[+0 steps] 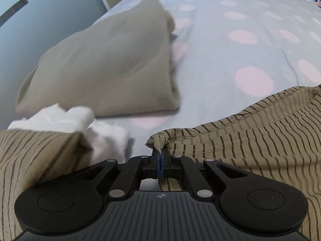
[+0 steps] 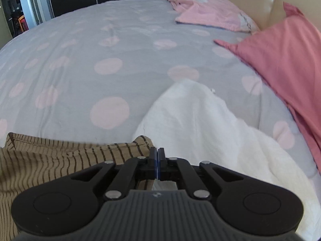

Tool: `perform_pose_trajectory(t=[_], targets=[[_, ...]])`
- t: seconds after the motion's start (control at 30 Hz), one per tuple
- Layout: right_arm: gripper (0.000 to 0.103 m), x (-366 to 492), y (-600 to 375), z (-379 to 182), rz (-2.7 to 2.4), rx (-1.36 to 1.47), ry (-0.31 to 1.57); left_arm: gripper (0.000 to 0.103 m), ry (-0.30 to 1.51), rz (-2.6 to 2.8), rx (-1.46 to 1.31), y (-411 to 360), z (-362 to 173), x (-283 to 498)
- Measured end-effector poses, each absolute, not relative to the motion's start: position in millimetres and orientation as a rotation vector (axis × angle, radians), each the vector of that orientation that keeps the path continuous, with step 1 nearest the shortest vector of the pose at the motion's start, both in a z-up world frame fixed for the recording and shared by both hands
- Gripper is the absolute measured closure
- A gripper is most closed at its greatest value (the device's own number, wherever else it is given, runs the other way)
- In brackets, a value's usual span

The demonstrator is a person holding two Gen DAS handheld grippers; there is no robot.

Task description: Fold clothes

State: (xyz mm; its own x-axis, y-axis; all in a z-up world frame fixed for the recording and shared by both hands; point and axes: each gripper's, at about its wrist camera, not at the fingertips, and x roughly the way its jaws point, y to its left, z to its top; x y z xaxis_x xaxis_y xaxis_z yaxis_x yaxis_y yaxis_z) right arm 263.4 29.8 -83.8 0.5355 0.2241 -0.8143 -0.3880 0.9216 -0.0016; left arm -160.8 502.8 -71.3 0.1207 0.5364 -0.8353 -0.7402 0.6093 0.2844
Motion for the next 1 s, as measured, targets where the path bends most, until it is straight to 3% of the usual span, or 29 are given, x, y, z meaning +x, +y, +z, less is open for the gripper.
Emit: perform_pose_trajectory(t=[0.17, 0.3, 0.4, 0.6, 0.93, 1.0], targets=[[0.098, 260.4, 31.4, -84.9, 0.396, -0.199, 0.952, 0.101, 1.133, 0.886, -0.195, 497.8, -69.7, -160.2], [0.088, 250.2, 37.3, -67.3, 0.445, -0.241, 0.871, 0.079, 1.099, 0.901, -0.172, 486.5, -55.1, -155.6], [0.081, 240.7, 47.4, -52.5, 0.520, -0.233, 0.832, 0.070, 1.039, 0.860, -0.137, 472.0, -37.2, -144.8], [0.080, 214.5, 99.8, -47.4, 0.803, -0.182, 0.888, 0.070, 0.945, 0.676, -0.129, 443.7, -21.7, -109.8], [0.080, 190.6, 198.5, -85.2, 0.985, -0.154, 1.035, 0.070, 0.942, 0.495, -0.114, 411.7, -48.5, -50.4], [0.076, 192.4, 206.9, -96.0, 0.974, -0.163, 1.056, 0.070, 0.957, 0.478, -0.102, 407.9, -54.3, -46.1]])
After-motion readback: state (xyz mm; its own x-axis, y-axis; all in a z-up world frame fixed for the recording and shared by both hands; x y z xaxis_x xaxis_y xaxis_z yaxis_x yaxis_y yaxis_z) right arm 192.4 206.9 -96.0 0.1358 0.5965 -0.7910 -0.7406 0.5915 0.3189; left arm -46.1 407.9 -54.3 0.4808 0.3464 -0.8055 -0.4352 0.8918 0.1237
